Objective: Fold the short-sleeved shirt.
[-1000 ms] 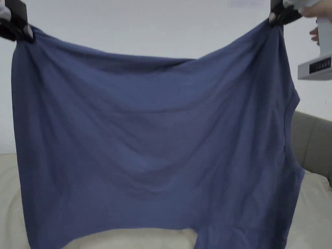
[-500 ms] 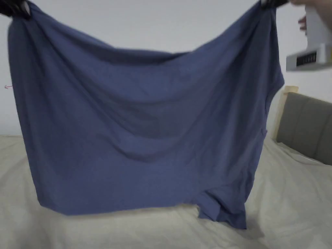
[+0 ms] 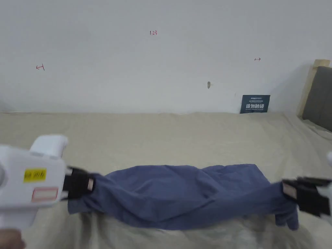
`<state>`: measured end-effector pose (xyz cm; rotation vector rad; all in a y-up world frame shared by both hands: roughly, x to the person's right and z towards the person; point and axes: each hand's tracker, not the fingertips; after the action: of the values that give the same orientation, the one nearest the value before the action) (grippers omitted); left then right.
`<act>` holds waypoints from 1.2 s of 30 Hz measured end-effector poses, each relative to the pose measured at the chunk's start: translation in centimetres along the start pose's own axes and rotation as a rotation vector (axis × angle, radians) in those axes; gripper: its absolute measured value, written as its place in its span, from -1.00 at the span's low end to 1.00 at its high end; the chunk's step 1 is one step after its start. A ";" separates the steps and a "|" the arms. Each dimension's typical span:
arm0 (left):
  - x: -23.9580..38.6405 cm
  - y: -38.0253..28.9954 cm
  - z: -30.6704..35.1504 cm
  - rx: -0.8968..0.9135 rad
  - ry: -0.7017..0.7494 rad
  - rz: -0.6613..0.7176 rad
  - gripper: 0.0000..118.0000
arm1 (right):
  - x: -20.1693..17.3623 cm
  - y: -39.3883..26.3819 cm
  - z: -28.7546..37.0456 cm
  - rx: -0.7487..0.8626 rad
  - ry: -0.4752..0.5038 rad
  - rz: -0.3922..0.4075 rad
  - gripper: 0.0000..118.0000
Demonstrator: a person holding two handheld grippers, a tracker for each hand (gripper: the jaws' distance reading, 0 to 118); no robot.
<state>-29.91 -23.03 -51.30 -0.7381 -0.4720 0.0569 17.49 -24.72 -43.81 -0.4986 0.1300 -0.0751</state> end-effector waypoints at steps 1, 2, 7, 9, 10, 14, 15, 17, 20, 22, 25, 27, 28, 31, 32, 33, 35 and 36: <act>0.6 -2.1 1.2 0.035 0.006 0.006 -0.95 | -0.2 -1.4 2.3 0.008 -0.012 -0.005 -1.00; 0.8 -3.9 3.1 0.055 -0.007 0.015 -0.95 | 0.0 -2.6 4.9 0.018 0.002 -0.032 -1.00; 1.9 -8.0 11.0 0.151 -0.011 0.037 -0.95 | 0.7 -5.0 13.8 0.018 -0.021 -0.028 -1.00; 2.1 -9.2 12.7 0.144 0.004 0.033 -0.95 | 1.5 -5.5 15.3 -0.004 -0.023 -0.073 -1.00; 2.0 -9.6 12.8 0.118 0.031 0.003 -0.95 | 1.9 -6.0 15.7 -0.027 -0.028 -0.077 -1.00; 2.1 -13.0 12.0 -0.028 0.029 -0.019 -0.95 | 2.8 -8.8 16.0 -0.149 -0.038 -0.036 -1.00; 2.0 -13.9 11.5 -0.063 0.020 -0.007 -0.95 | 3.0 -9.6 16.0 -0.181 -0.031 -0.030 -1.00; 1.7 -16.0 10.3 -0.137 0.038 -0.013 -0.95 | 3.1 -11.3 15.2 -0.279 -0.024 -0.004 -1.00; 0.6 -18.8 8.1 -0.258 0.086 -0.056 -0.95 | 3.3 -14.1 13.7 -0.390 -0.042 0.081 -1.00; 0.0 -19.9 7.1 -0.320 0.105 -0.083 -0.95 | 3.7 -15.3 12.8 -0.439 -0.057 0.118 -1.00; -0.7 -20.7 6.5 -0.375 0.097 -0.076 -0.95 | 4.4 -16.6 12.2 -0.473 -0.062 0.118 -1.00; -0.8 -21.0 6.8 -0.355 0.090 -0.069 -0.95 | 4.6 -17.1 12.1 -0.488 -0.056 0.107 -1.00; -0.9 -21.0 7.0 -0.352 0.089 -0.068 -0.95 | 4.6 -17.3 12.1 -0.496 -0.061 0.108 -1.00; -0.6 -21.1 8.3 -0.315 0.078 -0.067 -0.95 | 4.7 -17.6 12.8 -0.488 -0.055 0.115 -1.00; -0.5 -21.1 8.6 -0.307 0.077 -0.067 -0.95 | 4.7 -17.6 12.9 -0.486 -0.055 0.115 -1.00; -0.4 -21.1 8.7 -0.303 0.076 -0.066 -0.95 | 4.8 -17.7 13.1 -0.487 -0.060 0.108 -1.00; -0.3 -21.4 8.7 -0.303 0.071 -0.061 -0.95 | 4.9 -17.7 13.2 -0.509 -0.057 0.087 -1.00; -0.2 -21.6 8.3 -0.308 0.074 -0.064 -0.95 | 4.9 -17.9 13.0 -0.514 -0.057 0.082 -1.00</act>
<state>-36.18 -33.85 -31.83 -1.0226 -0.4377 -0.1049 23.43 -34.76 -24.46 -1.0072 0.1133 0.0555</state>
